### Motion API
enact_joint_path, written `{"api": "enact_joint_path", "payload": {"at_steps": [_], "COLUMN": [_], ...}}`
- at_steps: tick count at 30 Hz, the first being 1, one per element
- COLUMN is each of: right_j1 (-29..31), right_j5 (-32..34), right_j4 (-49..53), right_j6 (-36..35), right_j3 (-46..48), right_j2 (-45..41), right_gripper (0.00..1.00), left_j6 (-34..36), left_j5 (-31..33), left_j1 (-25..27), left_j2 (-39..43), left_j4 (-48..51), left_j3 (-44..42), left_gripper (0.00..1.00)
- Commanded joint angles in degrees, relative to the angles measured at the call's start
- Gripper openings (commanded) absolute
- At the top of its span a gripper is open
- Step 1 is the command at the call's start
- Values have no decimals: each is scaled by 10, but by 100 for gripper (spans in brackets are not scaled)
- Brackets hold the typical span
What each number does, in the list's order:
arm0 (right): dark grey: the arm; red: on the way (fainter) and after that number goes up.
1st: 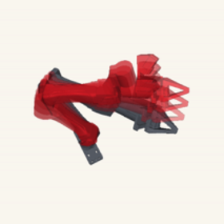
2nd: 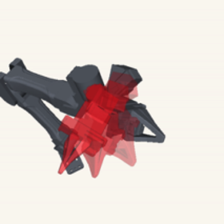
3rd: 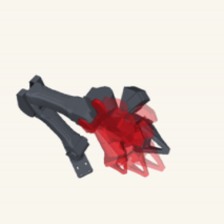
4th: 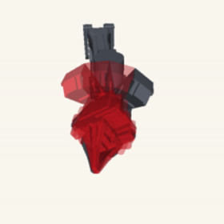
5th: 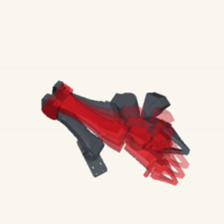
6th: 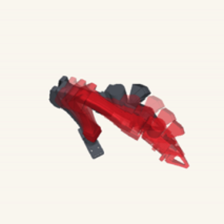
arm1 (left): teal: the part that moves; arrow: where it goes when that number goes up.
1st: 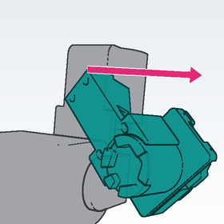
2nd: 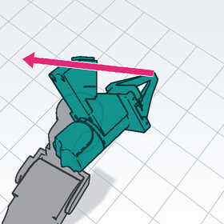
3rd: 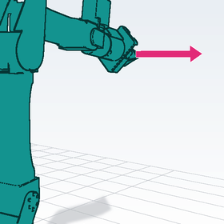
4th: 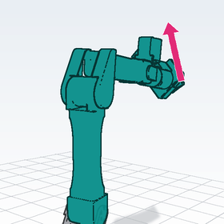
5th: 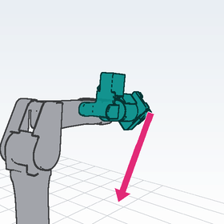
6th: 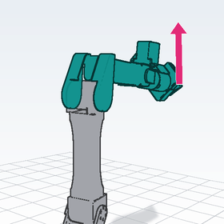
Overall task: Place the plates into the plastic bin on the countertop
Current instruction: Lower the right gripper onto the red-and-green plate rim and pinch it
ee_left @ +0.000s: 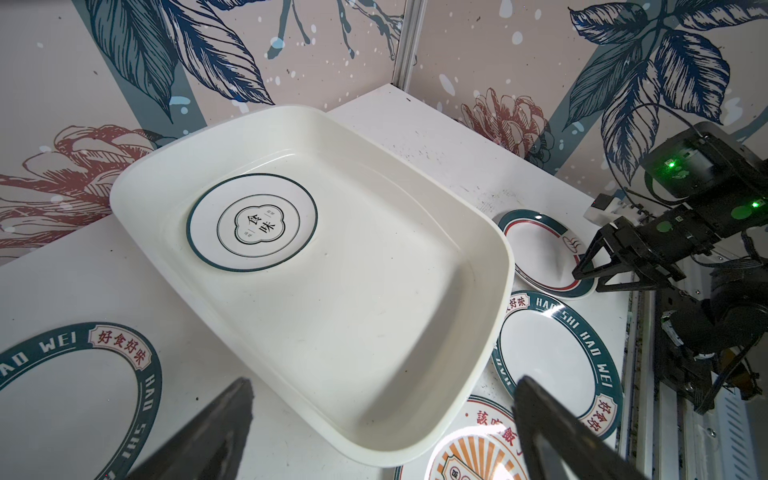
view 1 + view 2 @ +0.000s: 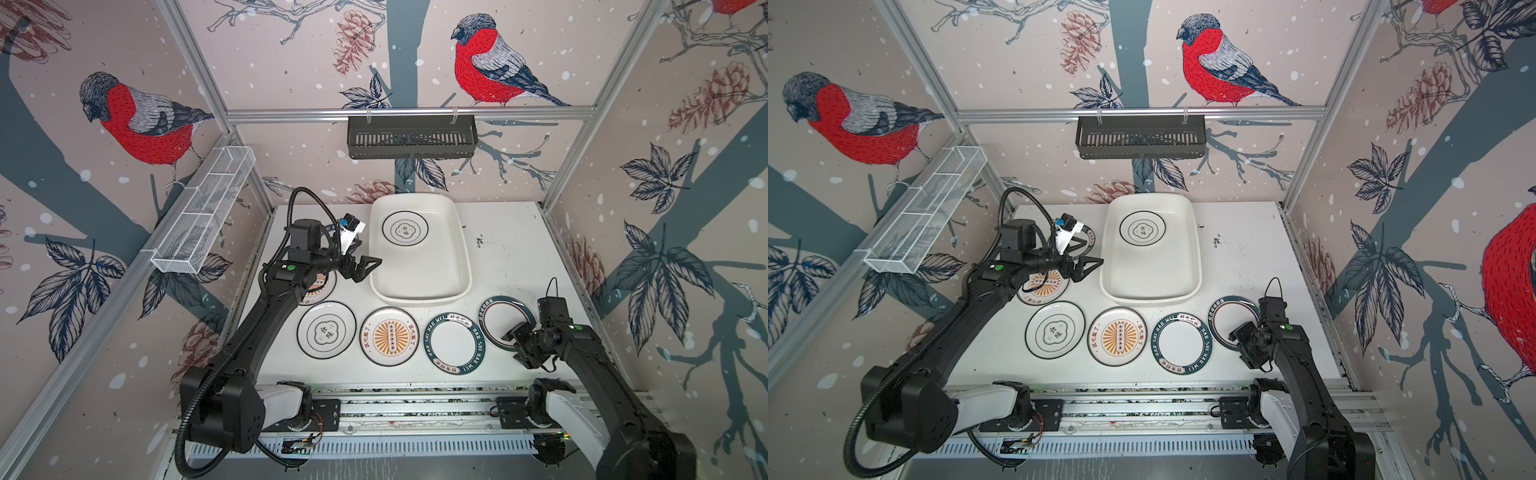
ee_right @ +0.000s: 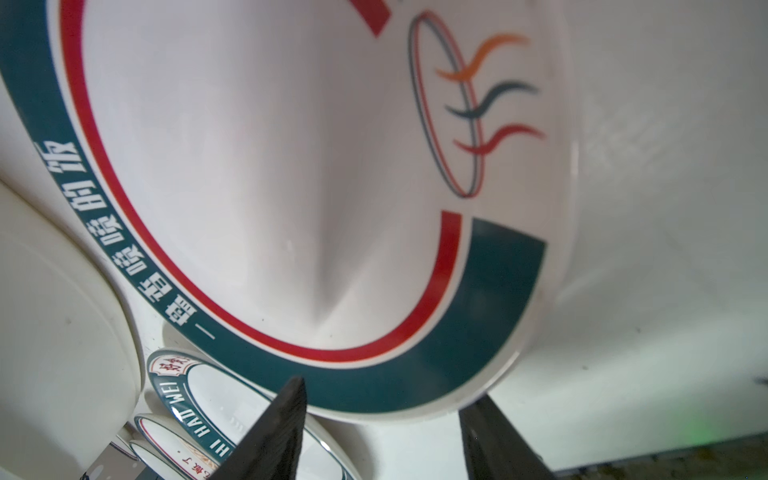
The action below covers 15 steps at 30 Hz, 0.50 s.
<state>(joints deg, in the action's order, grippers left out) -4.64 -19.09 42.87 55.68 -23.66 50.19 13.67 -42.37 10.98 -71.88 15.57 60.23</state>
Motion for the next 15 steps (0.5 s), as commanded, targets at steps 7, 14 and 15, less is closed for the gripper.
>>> {"api": "enact_joint_path", "payload": {"at_steps": [7,14,15], "right_j1": [-2,-6,-6], "right_j5": [-8,-1,-1], "right_j4": [-55,-90,-99], "right_j6": [26,39,42], "right_j3": [26,40,45], "right_j2": [-18,-32,-34], "right_gripper": [53,49,49], "left_j6": [-7,-8,-7], "left_j5": [-11,-8,-8], "left_j1": [3,3,4], "left_j2": [-2,-3,-3], "left_j4": [-26,-28,-28], "left_j3": [1,0,-1], "left_gripper": [97,97,97]}}
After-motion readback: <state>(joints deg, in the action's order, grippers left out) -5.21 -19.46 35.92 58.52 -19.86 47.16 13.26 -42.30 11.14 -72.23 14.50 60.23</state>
